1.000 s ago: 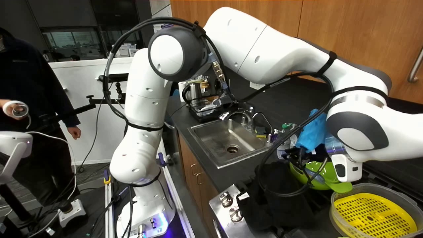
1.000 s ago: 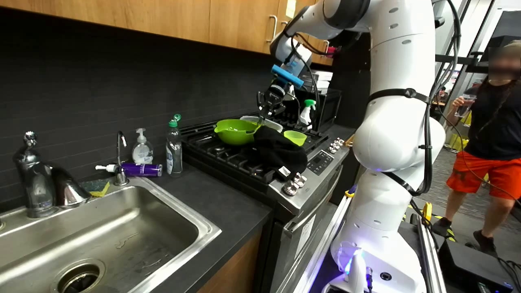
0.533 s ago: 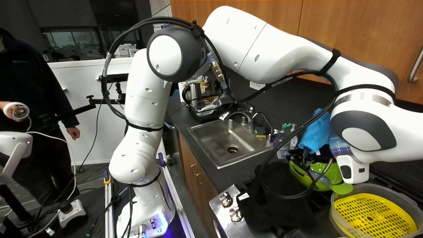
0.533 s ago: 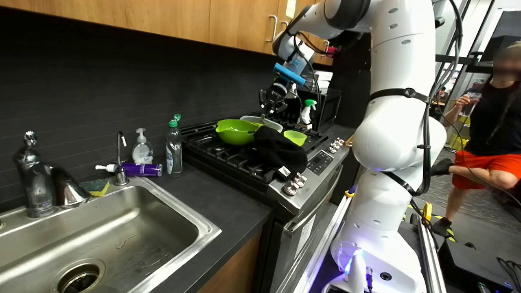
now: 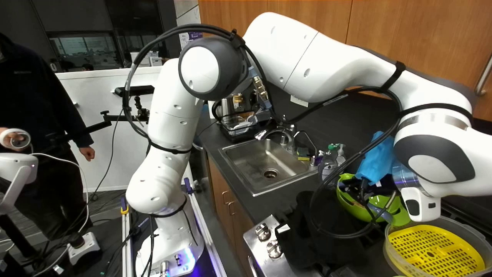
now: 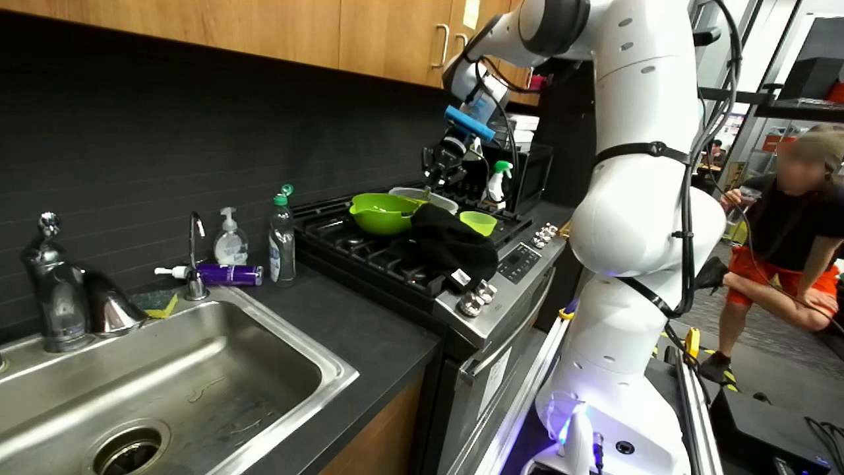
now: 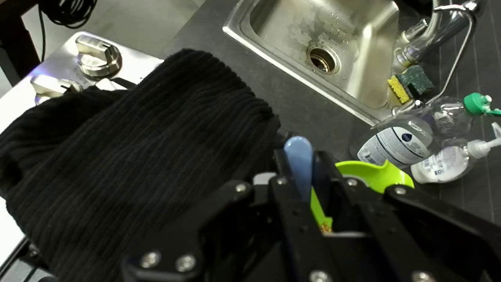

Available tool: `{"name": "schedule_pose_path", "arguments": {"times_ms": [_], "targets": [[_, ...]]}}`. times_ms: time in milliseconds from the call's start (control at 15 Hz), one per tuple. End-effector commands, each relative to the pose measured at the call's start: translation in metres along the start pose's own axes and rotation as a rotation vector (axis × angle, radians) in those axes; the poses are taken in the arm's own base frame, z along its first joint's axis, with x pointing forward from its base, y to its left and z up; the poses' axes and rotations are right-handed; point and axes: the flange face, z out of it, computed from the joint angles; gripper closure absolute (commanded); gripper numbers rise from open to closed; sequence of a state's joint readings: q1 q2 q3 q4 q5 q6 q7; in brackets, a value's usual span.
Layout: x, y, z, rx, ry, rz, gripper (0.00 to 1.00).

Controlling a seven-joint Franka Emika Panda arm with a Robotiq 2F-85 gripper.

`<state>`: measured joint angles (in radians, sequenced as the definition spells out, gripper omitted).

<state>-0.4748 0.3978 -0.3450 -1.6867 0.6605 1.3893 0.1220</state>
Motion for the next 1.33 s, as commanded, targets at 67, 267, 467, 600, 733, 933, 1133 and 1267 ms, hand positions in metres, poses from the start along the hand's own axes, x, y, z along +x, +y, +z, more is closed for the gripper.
{"name": "schedule_pose_path", "arguments": {"times_ms": [67,267,467,600,733,933,1133,1267], "targets": [[0.027,0.01,-0.019,0.012,-0.002,-0.008,0.95],[0.044,0.019,-0.034,0.017,0.02,-0.008,0.95],[0.061,0.023,-0.048,0.008,0.053,-0.021,0.95],[0.07,0.021,-0.053,0.003,0.065,-0.035,0.95],[0.076,0.016,-0.056,-0.004,0.071,-0.05,0.95],[0.084,0.005,-0.056,-0.022,0.071,-0.071,0.95],[0.089,-0.005,-0.057,-0.037,0.07,-0.097,0.95],[0.091,-0.01,-0.057,-0.043,0.067,-0.114,0.95]]}}
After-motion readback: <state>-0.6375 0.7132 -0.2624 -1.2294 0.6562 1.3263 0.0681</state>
